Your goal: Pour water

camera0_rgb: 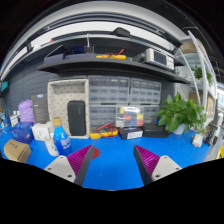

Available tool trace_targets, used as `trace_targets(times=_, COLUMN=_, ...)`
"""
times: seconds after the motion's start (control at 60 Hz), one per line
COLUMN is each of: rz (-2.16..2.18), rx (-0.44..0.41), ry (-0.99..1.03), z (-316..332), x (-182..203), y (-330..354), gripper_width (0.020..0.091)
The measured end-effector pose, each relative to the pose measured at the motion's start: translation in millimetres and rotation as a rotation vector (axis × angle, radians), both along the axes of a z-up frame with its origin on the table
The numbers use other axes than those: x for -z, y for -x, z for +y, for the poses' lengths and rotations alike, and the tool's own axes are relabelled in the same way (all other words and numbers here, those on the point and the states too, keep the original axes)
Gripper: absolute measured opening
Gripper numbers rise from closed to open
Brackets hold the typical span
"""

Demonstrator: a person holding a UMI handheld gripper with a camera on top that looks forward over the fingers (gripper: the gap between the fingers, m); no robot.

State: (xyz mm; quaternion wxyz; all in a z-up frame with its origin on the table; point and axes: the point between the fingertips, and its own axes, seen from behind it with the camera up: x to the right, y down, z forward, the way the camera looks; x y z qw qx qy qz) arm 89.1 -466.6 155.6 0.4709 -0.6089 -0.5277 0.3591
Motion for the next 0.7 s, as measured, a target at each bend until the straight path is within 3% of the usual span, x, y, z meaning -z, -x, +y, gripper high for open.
trace_targets(times=0.4, rz=-0.023, rx=-0.268, ry=0.042, z=-138.6, x=86.7, y=9.8, gripper_width=0.0845)
trace_targets(times=0.7, rz=0.070, rx=-0.273, ry=-0.001, z=-165.3, x=80.6, y=93.7, gripper_width=0.0851)
